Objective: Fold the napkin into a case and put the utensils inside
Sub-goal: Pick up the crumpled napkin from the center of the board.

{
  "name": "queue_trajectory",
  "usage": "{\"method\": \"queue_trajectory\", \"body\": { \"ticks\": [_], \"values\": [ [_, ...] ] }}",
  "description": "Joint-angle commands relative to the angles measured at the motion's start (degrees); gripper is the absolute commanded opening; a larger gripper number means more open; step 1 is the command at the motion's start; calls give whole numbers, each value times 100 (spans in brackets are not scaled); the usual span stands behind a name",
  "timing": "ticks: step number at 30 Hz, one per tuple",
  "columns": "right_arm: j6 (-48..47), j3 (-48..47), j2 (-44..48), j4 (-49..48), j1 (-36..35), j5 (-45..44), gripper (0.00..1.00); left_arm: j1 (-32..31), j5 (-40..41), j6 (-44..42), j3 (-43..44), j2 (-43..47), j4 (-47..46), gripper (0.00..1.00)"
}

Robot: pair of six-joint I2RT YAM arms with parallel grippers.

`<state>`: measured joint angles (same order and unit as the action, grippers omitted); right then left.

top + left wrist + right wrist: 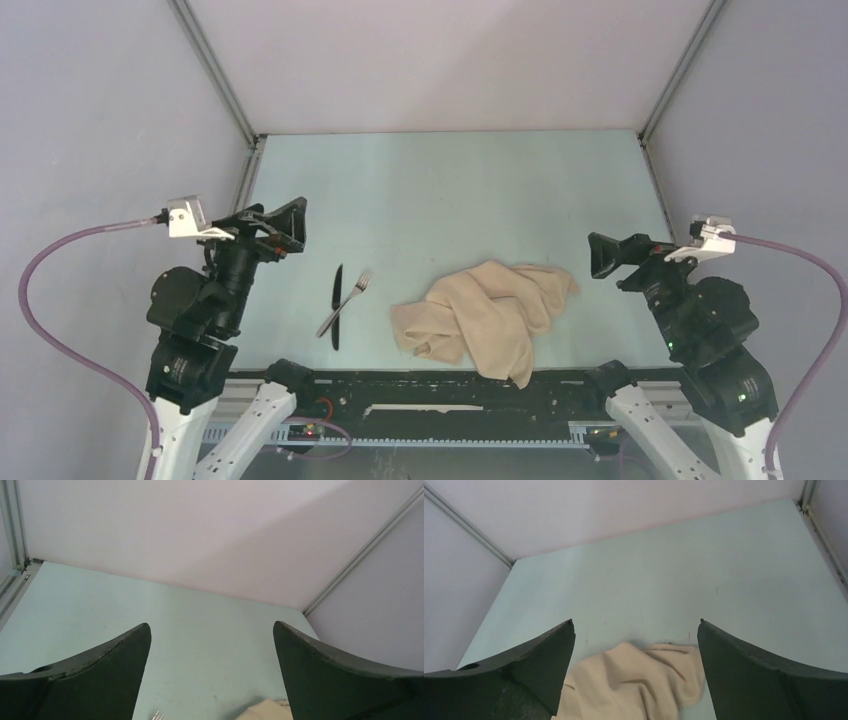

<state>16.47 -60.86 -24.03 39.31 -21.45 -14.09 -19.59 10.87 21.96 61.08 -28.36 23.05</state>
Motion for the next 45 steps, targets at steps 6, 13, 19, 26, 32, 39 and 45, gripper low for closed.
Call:
{"method": "queue_trajectory", "body": {
  "ticks": [6,13,19,26,32,39,45],
  "values": [
    [547,-34,-1551,745,-611,-135,100,96,-228,-76,-8,-568,427,100],
    [816,-153,-3933,919,-2906,-312,99,-471,-460,164,-806,-986,386,100],
    [927,101,-5432,537,-4478,-136,100,-747,-1059,905,-2133,-1257,-30,100],
    [1547,673,-6279,146,-5098,-98,99,-1739,-1536,1959,-3615,-1671,-1120,100],
    [2432,861,-6668,378,-5031,-926,71,-2708,-1417,2568,-3911,-2504,-1980,97],
    [2526,1204,-5832,88,-4745,-1104,13,-2940,-1472,2700,-4012,-3007,-2774,100],
    [2248,1428,-4650,31,-4265,-1012,0,-2936,-1420,2691,-3879,-3661,-3120,70]
  ]
}}
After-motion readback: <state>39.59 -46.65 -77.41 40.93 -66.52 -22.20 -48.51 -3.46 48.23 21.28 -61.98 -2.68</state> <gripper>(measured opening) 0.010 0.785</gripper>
